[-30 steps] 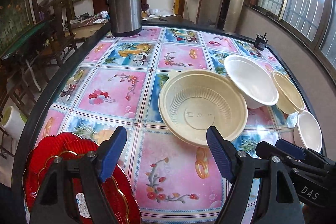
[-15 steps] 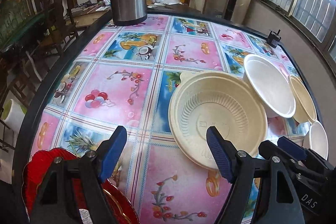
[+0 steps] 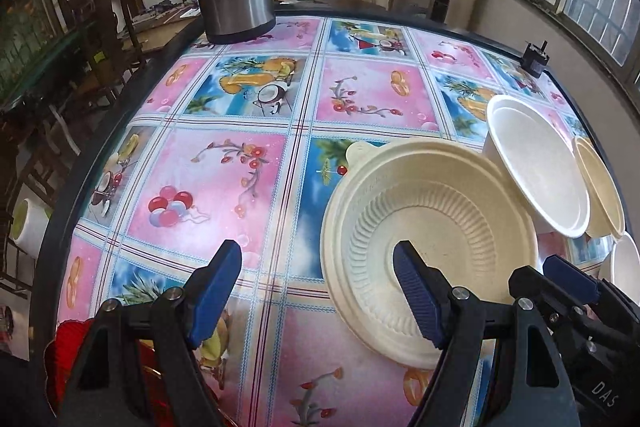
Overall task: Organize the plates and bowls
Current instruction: 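Reach the left gripper to the cream ribbed bowl and grasp its rim, then lift the cream bowl and carry it toward the red plate stack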
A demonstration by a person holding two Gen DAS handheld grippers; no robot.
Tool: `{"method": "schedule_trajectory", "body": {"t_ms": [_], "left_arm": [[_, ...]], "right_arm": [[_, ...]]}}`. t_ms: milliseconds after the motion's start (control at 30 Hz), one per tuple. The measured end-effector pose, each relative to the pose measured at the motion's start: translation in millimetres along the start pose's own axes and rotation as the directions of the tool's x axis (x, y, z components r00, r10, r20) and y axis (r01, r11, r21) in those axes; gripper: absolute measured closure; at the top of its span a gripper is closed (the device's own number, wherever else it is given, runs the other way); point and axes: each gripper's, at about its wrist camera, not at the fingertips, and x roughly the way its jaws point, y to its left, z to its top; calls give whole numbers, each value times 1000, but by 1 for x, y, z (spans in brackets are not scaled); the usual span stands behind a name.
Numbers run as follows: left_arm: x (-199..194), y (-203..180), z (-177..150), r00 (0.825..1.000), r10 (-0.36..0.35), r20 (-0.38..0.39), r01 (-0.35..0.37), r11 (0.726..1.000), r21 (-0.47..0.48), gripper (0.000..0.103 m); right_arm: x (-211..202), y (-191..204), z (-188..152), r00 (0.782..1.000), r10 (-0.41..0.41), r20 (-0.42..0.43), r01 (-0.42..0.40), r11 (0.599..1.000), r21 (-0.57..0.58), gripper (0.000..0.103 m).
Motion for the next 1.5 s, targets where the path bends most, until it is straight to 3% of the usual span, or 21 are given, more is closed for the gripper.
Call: {"method": "schedule_trajectory", "body": {"t_ms": [133,233,333,400,533,567,600,667,733,933,1200,1500], "left_arm": [[4,3,0,999,-41,-10,41,998,-37,25],[5,1,1,1000,-25,-6,25,999,-28,25],[6,-1,4,1000,9,-1,-9,1000,-15,25],[8,-4,6,1000,-3,-3,3,1000,1,25],[15,-7,6,999,13,-35,-12,1000,14,25],[18,-7,6,999,6,-46,-6,1000,9,26],[20,-7,6,998,-4,-56,4,1000,4,29],[25,-9,4,996,-10,-86,10,1000,2,65],[33,-11,0,990,-35,-133,35,999,-1,78],[25,-10,-5,994,-38,-107,38,999,-7,85],[6,-5,-18,996,-39,-83,39,999,-13,85],[-38,-5,-38,999,-34,-6,34,999,10,85]], "right_arm": [[4,1,3,1000,10,-4,-10,1000,-3,39],[6,2,5,1000,1,2,-1,1000,-13,40],[10,2,7,1000,4,-10,-4,1000,-11,48],[11,2,8,1000,3,-7,-3,1000,-13,61],[13,1,10,1000,6,-5,-6,1000,-10,66],[14,0,10,1000,9,-4,-9,1000,-7,74],[14,0,10,1000,16,-6,-16,1000,-5,78],[16,0,9,1000,31,-7,-31,1000,-1,78],[16,2,7,999,39,-10,-39,999,-7,81],[8,5,2,1000,27,5,-27,999,-26,81],[-3,13,-12,1000,23,16,-22,998,-53,81],[-28,19,-37,998,43,42,-40,997,-61,81]]}}
